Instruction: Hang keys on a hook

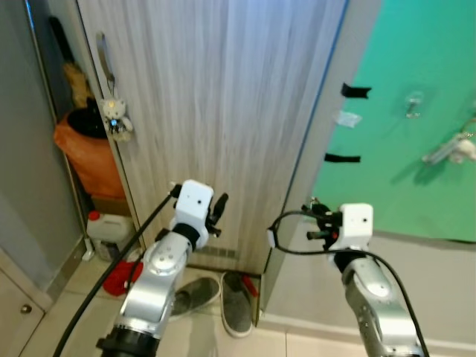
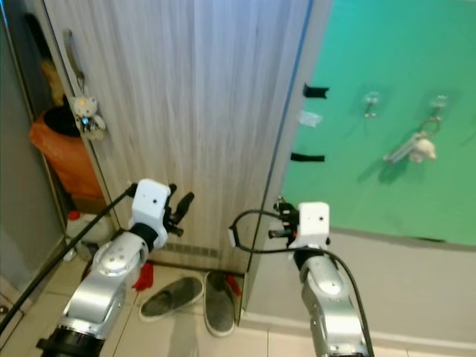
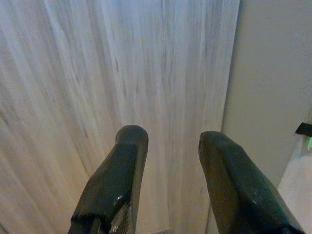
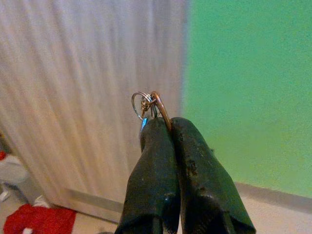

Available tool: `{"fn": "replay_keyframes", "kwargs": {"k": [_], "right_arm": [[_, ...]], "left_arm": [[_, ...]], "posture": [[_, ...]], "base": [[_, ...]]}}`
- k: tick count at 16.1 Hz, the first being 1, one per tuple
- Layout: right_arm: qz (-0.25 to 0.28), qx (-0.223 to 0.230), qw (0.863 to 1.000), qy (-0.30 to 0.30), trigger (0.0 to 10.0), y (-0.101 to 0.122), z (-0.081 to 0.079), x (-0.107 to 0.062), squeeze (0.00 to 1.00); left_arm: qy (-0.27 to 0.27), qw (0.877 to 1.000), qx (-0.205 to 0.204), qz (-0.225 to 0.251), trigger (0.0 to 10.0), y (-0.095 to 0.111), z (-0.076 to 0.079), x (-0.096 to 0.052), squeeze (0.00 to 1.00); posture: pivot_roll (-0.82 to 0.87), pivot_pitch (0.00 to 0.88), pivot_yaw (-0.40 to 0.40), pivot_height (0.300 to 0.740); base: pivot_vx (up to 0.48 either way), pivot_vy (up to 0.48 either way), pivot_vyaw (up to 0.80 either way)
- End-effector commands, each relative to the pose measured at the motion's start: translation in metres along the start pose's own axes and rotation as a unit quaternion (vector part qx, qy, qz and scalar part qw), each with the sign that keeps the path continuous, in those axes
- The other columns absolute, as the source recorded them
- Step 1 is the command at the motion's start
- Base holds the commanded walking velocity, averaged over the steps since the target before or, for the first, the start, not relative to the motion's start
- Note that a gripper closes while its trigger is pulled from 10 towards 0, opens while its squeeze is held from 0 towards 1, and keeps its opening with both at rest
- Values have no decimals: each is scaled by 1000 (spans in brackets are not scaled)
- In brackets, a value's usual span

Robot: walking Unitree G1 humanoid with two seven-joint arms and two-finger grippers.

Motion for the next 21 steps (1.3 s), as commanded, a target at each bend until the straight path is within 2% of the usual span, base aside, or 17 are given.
{"fn": "replay_keyframes", "kwargs": {"k": [1, 3, 5, 8, 11, 12, 13, 15, 17, 18, 19, 20, 21], "right_arm": [[0, -1, 1000, 0, 0, 0, 0, 0, 0], [1, 0, 1000, 5, 0, 1, -3, 2, 0], [17, -3, 1000, 5, 0, 12, -3, 7, 0], [96, -13, 995, -6, 0, 70, 7, 25, 0], [104, -12, 994, 37, 0, 94, 0, 32, 0], [109, 4, 990, 87, 0, 110, -7, 33, 0], [110, 3, 989, 97, 0, 112, -8, 32, 0], [86, 3, 991, 100, 0, 97, -6, 29, 0], [52, 19, 987, 148, 0, 83, -20, 22, 0], [30, 15, 980, 197, 0, 80, -32, 15, 0], [5, -4, 963, 270, 0, 79, -48, 2, 0], [-9, -8, 947, 320, 0, 84, -57, -9, 0], [-4, -15, 942, 336, 0, 95, -56, -13, 0]], "left_arm": [[4, 1000, 5, 1, 10000, 0, -1, -1, 0], [7, 1000, 2, 0, 10000, -2, -2, 0, 0], [10, 1000, -5, -1, 10000, -3, -3, -1, 0], [3, 1000, -10, 1, 10000, -3, 1, -1, 0], [-2, 1000, -10, 8, 10000, 0, 3, 0, 0], [-8, 1000, -5, 19, 10000, 4, 5, 0, 0], [-10, 1000, -1, 25, 10000, 6, 6, 0, 0], [-17, 999, 2, 42, 10000, 10, 9, -3, 0], [-21, 998, -18, 61, 10000, 16, 11, -4, 0], [-30, 996, -25, 77, 10000, 21, 15, -6, 0], [-44, 995, -19, 92, 10000, 26, 20, -7, 0], [-51, 993, -19, 104, 10000, 31, 24, -8, 0], [-54, 993, -15, 108, 10000, 32, 26, -9, 0]], "posture": [[-38, 0, -54, 740], [-37, 0, -55, 740], [-38, 0, -54, 740], [-41, 0, -50, 740], [-37, 0, -53, 740], [-36, 0, -55, 740], [-36, 0, -57, 740], [-38, 0, -58, 740], [-38, 0, -57, 740], [-39, 0, -54, 740], [-38, 0, -49, 740], [-38, 0, -50, 740], [-39, 0, -51, 740]], "base": [[0, 0, 0], [0, 0, 0], [0, 0, 0], [0, 0, 0], [0, 0, 0], [0, 0, 0], [0, 0, 0], [0, 0, 0], [0, -156, 0], [0, -446, 0], [0, -420, 0], [0, -420, 0], [0, -431, 0]]}}
Point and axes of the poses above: a point about 5 cm out from each wrist's last joint towards the gripper, its own x axis pointing out of the wrist towards the gripper, its own y axis along the axis of the wrist's last joint, z = x × y, the point moved 4 cm from there along x, pointing out of the wrist towards the gripper, and after that the axes turned 6 degrees about x, right-handed, at the moved point
